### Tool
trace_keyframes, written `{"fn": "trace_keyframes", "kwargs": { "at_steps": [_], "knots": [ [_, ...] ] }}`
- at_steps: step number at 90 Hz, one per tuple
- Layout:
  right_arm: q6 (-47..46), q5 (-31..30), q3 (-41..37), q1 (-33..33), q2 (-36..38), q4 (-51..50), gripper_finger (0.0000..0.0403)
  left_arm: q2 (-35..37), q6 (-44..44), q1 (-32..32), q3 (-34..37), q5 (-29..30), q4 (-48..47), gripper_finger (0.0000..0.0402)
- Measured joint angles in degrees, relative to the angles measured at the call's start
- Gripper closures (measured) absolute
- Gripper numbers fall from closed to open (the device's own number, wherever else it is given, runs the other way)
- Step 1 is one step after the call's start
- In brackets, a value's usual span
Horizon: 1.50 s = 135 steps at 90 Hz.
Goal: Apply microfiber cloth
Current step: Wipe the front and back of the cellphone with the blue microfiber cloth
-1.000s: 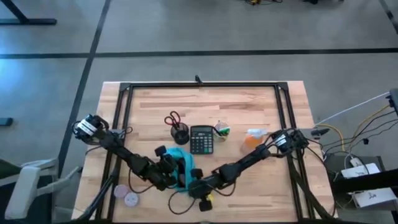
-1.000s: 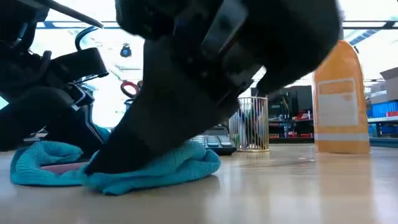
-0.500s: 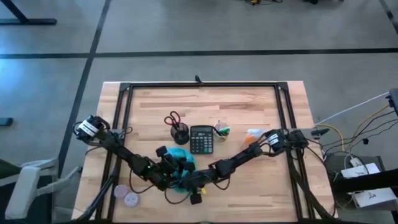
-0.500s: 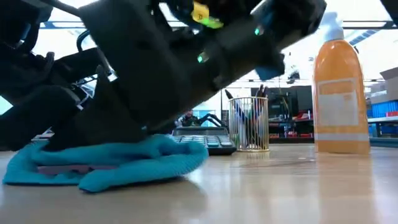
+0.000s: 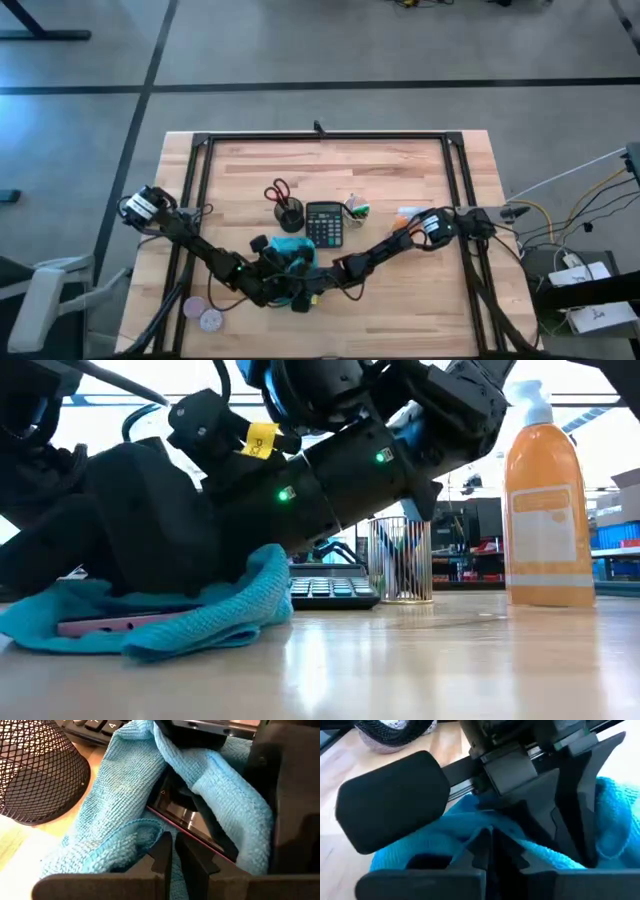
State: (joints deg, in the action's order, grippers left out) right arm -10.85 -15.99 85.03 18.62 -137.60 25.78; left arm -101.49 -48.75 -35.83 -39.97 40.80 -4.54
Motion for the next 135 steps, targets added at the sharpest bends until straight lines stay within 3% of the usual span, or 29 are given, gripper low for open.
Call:
{"fn": "trace_keyframes", "kwargs": {
  "at_steps": [22,43,50,60,81,106,135],
  "knots": [
    [4.4,20.9,0.0,0.3,0.0,0.9,0.0403,0.0,-0.2,-0.1,-0.1,-0.4,-2.4,0.0381],
    [4.6,24.9,-0.1,2.6,1.8,-2.7,0.0403,0.0,-0.4,-0.5,-0.1,-0.6,-3.3,0.0381],
    [5.3,23.1,-0.2,3.8,3.3,-7.4,0.0403,0.0,-1.0,-0.7,0.0,-0.7,-3.6,0.0381],
    [5.9,15.3,-1.7,6.3,6.4,-13.3,0.0403,0.0,-2.4,-1.2,0.0,-0.7,-4.7,0.0381],
    [4.5,-7.3,-10.9,10.7,14.4,-8.6,0.0403,0.0,-4.2,-1.7,0.0,-0.4,-5.4,0.0381],
    [1.7,0.0,-16.2,7.5,11.0,10.4,0.0403,0.0,-4.3,-1.8,0.1,2.1,-3.5,0.0381],
    [-0.5,4.0,-15.4,6.6,6.2,14.2,0.0403,0.0,-4.3,-1.8,0.1,2.6,-2.8,0.0381]
  ]
}}
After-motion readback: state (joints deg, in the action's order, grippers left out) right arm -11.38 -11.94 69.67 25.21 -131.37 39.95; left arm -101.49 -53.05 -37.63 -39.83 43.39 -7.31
